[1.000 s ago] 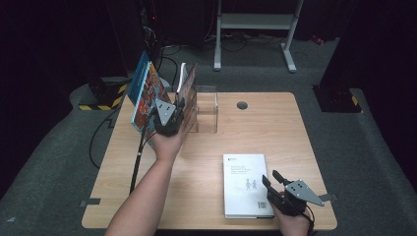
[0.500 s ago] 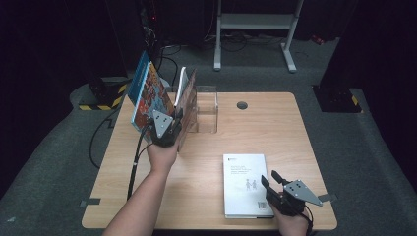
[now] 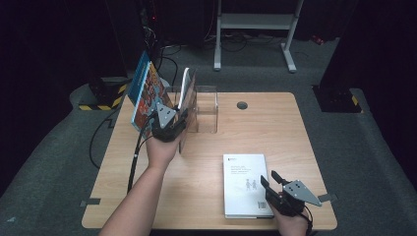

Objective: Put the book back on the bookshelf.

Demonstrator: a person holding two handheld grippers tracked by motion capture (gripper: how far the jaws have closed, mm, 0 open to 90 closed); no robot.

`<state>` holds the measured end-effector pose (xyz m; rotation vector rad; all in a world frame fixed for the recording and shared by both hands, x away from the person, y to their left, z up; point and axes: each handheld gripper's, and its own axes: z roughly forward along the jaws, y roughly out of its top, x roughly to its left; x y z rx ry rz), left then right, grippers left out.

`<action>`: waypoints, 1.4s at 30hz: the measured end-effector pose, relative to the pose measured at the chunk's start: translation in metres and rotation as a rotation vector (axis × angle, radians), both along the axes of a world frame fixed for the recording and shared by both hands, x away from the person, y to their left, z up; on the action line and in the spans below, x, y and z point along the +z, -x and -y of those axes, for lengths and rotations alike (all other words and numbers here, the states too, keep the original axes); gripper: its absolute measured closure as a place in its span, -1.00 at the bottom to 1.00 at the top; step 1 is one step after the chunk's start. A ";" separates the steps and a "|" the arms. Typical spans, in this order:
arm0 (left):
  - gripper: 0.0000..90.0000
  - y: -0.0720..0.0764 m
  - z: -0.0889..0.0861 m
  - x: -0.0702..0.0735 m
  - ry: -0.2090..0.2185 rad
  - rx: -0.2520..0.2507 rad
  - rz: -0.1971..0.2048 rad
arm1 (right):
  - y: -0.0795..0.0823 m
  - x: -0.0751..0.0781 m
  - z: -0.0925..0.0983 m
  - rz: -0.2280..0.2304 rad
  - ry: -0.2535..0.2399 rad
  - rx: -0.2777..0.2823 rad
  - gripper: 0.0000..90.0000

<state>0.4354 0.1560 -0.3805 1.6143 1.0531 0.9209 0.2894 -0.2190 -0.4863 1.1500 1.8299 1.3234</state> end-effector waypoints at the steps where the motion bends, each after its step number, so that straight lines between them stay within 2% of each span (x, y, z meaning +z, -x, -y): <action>1: 0.44 0.000 0.001 0.001 -0.007 0.012 0.003 | 0.000 0.000 0.001 -0.001 0.000 -0.001 0.20; 4: 0.62 -0.002 0.000 0.002 0.018 0.037 0.001 | 0.000 0.000 0.001 -0.005 -0.004 -0.006 0.20; 9: 0.84 -0.003 -0.001 0.003 0.014 0.073 0.007 | 0.000 0.000 0.001 0.003 0.001 0.001 0.20; 17: 0.87 -0.006 -0.007 0.004 0.028 0.075 0.012 | 0.000 0.000 0.001 0.000 -0.003 -0.001 0.21; 20: 0.87 -0.009 -0.012 0.005 0.048 0.086 0.014 | 0.000 0.000 0.002 0.001 -0.004 -0.001 0.21; 24: 0.87 -0.010 -0.017 0.010 0.048 0.104 0.024 | 0.000 0.000 0.003 -0.001 -0.004 -0.003 0.21; 28: 0.87 -0.013 -0.020 0.017 0.065 0.115 0.045 | 0.000 0.000 0.002 -0.002 -0.004 -0.003 0.21; 34: 0.87 -0.022 -0.017 0.022 0.062 0.133 0.055 | 0.000 0.001 0.003 0.002 -0.007 -0.001 0.22; 42: 0.87 -0.037 -0.006 0.016 0.063 0.147 0.048 | 0.000 0.001 0.004 0.003 -0.012 -0.005 0.22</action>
